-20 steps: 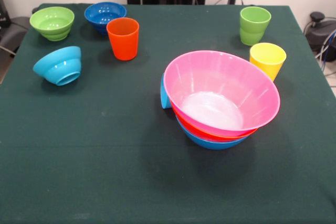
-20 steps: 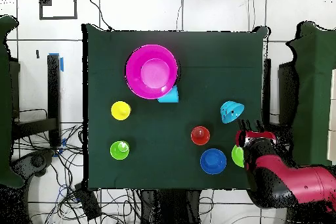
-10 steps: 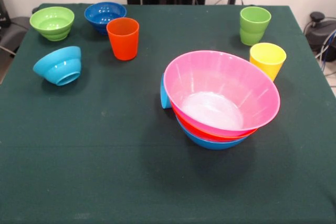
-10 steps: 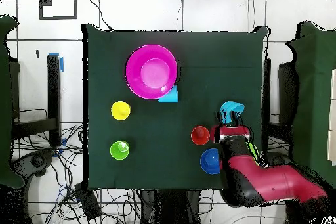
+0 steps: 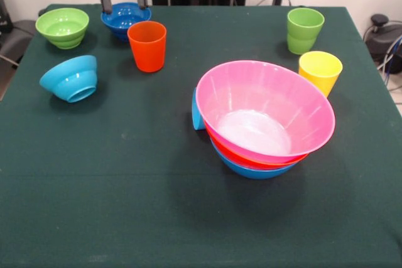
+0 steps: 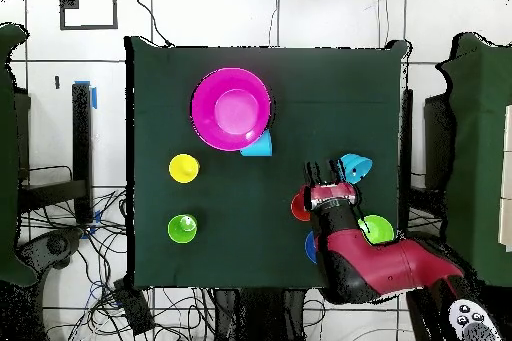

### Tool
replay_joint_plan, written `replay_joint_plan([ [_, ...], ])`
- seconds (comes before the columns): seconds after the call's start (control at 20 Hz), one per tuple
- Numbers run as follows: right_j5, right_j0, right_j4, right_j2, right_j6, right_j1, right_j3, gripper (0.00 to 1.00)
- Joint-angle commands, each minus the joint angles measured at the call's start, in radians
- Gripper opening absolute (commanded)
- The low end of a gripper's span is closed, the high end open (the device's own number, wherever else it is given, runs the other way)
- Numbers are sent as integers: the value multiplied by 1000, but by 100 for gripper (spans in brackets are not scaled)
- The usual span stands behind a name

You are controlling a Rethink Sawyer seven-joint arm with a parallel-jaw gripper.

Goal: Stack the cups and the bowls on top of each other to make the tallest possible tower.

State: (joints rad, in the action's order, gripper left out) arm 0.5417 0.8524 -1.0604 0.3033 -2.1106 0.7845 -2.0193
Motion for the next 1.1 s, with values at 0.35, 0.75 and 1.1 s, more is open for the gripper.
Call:
replay_joint_plan([
  [0.35,-266,84,-596,265,-620,56,35,100],
  [0.75,-200,89,-492,122,-265,5,119,100],
  [1.1,-25,68,-228,-32,100,-68,160,100],
])
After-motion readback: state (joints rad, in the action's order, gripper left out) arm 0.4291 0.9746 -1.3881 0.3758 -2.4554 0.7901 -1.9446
